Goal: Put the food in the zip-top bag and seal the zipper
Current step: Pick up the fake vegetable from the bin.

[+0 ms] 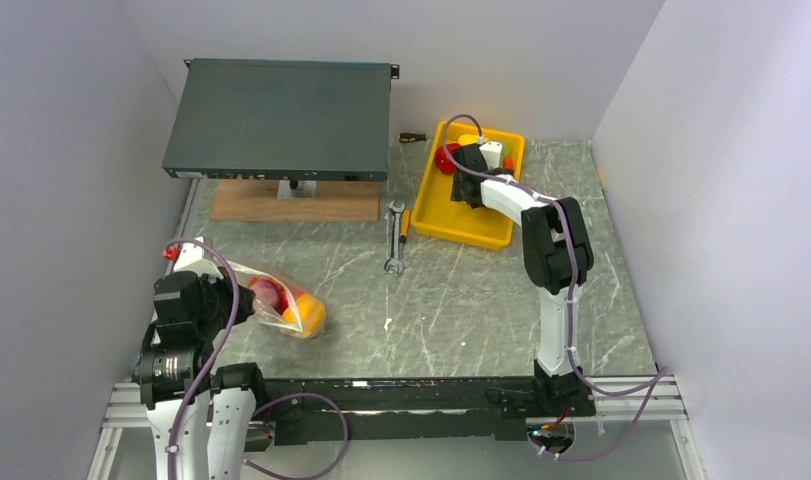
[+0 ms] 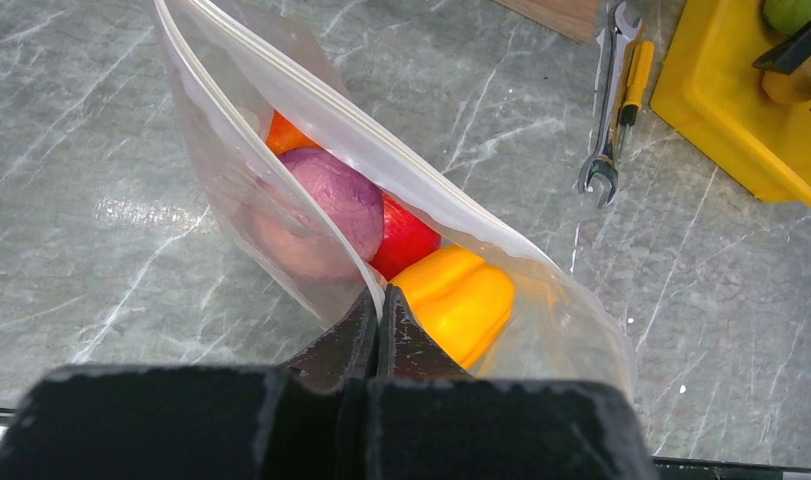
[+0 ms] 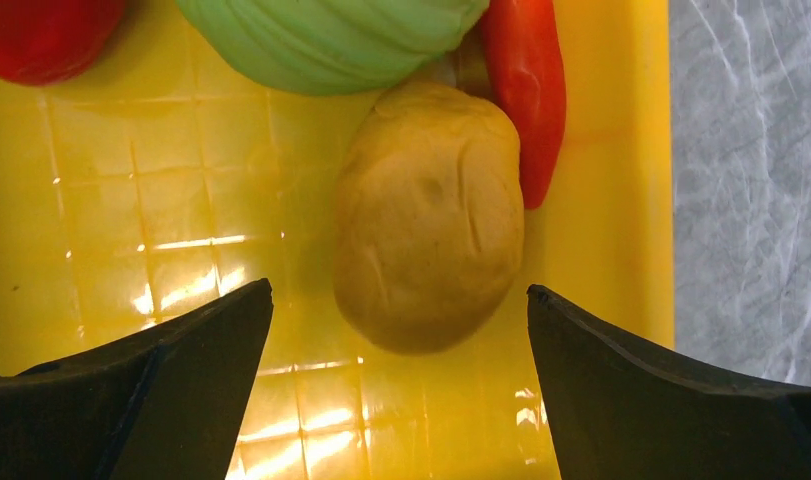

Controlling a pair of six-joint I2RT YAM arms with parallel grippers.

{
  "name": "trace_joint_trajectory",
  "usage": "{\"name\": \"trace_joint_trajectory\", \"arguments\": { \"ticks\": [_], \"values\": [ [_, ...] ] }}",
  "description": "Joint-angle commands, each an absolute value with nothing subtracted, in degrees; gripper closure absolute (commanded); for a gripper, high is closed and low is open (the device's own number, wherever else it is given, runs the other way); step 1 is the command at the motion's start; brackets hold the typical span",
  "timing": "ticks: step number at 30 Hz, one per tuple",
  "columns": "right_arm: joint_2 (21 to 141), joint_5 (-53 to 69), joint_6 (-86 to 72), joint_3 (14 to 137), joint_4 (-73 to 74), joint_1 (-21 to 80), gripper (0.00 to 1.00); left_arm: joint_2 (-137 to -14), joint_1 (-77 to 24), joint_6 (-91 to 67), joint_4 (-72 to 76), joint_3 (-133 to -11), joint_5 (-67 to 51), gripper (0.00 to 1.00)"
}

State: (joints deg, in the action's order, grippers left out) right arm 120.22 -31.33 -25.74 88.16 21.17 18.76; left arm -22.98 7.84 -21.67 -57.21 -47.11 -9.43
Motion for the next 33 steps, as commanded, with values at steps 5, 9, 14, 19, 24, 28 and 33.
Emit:
{"name": "trace_joint_trajectory", "arguments": {
  "ticks": [5,9,14,19,24,28,33],
  "values": [
    [123.3,-34.7,-22.5,93.5,22.0,18.2,0.16,-23.2,8.1,-20.4,-55.1,-46.9,-11.1,1.0],
    [121.4,-33.6,-22.1,90.9,20.0,18.2,0.33,-23.1,8.1,-20.2,-55.1,-46.9,-11.4,1.0],
    [119.7,-34.7,-23.1,89.8,20.4,18.1,0.71,-22.8,8.1,-20.0,-55.1,-46.9,-11.7,1.0],
    [114.1,-33.6,-25.0,86.5,21.2,18.8,0.91,-22.4,8.1,-20.0,-55.0,-46.8,-11.8,1.0],
    [104.1,-26.8,-25.8,76.4,17.3,21.5,1.0,-22.0,8.1,-20.0,-54.9,-46.8,-11.9,1.0],
    [95.0,-14.8,-25.8,66.6,11.6,23.2,1.0,-21.8,8.1,-19.8,-54.9,-46.8,-12.2,1.0],
    [83.0,-3.2,-23.4,54.4,3.2,30.9,1.0,-21.7,8.1,-19.7,-54.9,-46.8,-12.3,1.0]
  ]
}}
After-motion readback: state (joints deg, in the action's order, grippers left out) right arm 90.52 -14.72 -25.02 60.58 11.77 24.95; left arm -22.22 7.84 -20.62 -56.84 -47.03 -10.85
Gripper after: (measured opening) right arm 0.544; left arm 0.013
